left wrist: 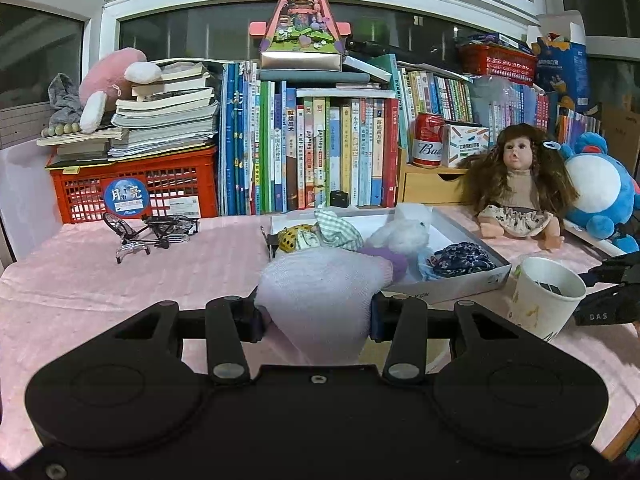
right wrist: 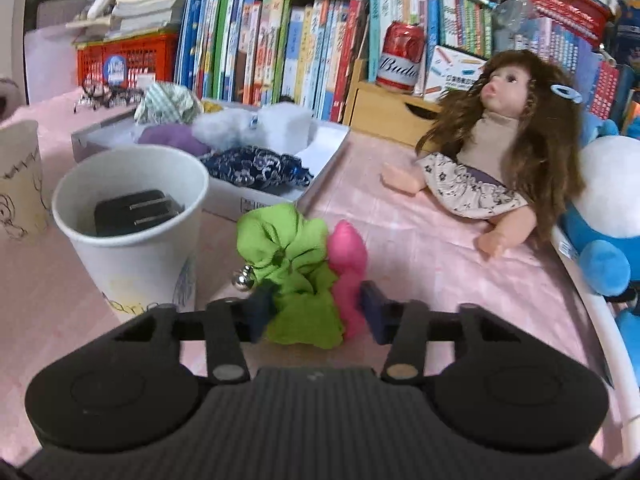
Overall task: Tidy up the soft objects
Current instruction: 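Carry the pink cloth with the left tool while the right tool carries the scrunchie to the box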
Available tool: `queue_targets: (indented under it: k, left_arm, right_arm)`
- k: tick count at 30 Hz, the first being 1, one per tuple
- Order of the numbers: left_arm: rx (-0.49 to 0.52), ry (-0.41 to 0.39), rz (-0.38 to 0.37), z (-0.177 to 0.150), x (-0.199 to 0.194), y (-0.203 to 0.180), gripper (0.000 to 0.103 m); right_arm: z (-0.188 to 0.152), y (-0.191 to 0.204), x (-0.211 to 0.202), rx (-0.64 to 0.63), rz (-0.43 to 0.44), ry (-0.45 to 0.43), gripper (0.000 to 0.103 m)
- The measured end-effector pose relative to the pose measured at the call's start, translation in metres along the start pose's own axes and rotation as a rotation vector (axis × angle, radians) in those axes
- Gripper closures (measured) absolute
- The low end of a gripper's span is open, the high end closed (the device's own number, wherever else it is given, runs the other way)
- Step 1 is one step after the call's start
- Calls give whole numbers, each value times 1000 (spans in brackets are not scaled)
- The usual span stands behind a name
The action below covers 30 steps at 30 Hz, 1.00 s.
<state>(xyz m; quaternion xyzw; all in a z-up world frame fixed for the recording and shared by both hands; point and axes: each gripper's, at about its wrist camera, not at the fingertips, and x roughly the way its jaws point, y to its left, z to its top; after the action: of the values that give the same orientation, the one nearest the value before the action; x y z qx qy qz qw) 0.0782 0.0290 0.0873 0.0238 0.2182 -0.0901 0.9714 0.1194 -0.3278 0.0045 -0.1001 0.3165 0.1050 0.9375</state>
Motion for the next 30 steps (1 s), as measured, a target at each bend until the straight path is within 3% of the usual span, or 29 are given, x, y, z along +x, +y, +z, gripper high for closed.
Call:
queue_targets:
  k: [4, 5, 10, 13, 14, 15, 20, 28, 30]
  left_arm:
    - [7, -4, -6, 2, 0, -3, 60]
    - [9, -5, -8, 2, 0, -4, 60]
    - [11, -13, -10, 4, -1, -5, 60]
    - [9, -16, -11, 5, -2, -5, 60]
    - [9, -15, -11, 5, -2, -5, 60]
    - [9, -14, -13, 5, -2, -5, 60]
    - [10, -13, -12, 5, -3, -5, 60]
    - [7, -14, -17, 5, -3, -5, 60]
    - [9, -14, -18, 5, -3, -6, 60]
  right_arm:
    - [0, 1, -12, 2, -14, -34, 76]
    - [1, 2, -13, -2, -23, -41, 89]
    - [6, 5, -23, -8, -40, -62, 89]
    - [7, 8, -23, -23, -43, -49, 85]
    - [7, 8, -22, -19, -52, -44, 71]
    - [7, 7, -19, -11, -59, -41, 64]
    - [4, 3, -3, 17, -61, -14, 43]
    - [-1, -13, 27, 143, -3, 40, 35]
    - [-3, -18, 29, 191, 28, 33, 53]
